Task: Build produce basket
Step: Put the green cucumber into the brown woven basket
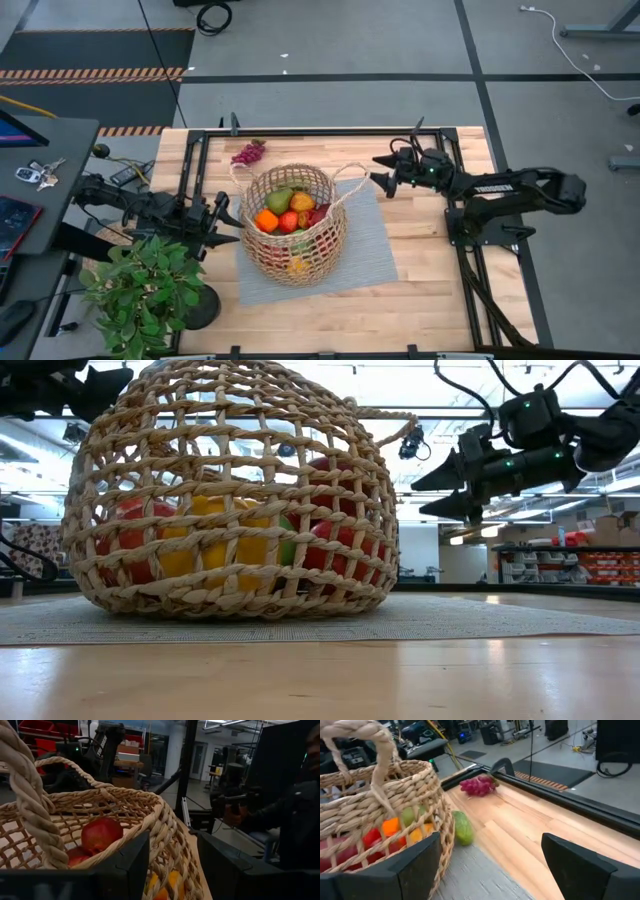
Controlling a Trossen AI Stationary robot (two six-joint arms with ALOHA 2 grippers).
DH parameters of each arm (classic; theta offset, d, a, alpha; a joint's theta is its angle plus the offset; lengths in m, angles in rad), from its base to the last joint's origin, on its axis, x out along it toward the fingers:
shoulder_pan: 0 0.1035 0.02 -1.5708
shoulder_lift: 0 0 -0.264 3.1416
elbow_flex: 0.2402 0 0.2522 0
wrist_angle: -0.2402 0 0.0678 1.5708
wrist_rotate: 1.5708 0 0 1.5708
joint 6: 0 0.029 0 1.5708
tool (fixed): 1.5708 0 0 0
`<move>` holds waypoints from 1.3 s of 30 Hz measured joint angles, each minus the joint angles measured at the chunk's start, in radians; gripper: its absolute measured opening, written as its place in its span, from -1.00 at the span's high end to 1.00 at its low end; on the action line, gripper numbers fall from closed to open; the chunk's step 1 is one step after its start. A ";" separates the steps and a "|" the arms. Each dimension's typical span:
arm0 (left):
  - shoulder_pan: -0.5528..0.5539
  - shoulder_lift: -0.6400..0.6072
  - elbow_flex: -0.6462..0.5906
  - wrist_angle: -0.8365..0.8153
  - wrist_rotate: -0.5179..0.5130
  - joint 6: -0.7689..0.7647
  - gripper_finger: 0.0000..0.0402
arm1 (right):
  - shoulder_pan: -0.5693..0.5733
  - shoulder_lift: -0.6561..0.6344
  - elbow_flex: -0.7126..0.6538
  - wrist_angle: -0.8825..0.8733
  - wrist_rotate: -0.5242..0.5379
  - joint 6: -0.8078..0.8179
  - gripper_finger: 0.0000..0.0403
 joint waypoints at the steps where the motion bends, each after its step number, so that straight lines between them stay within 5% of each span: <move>1: 0.000 0.000 0.000 0.000 0.000 0.000 0.14 | 0.010 0.000 0.000 0.000 0.000 -0.005 -0.73; 13: 0.000 0.000 0.000 0.002 0.000 0.001 0.14 | 0.134 -0.001 -0.057 0.065 -0.012 -0.097 -0.73; 23: 0.000 0.000 0.000 0.002 0.000 0.001 0.14 | 0.137 -0.001 -0.179 0.215 -0.006 -0.141 -0.73; 39: 0.000 0.000 0.000 0.001 0.000 0.001 0.14 | 0.143 -0.002 -0.191 0.196 0.012 -0.166 -0.73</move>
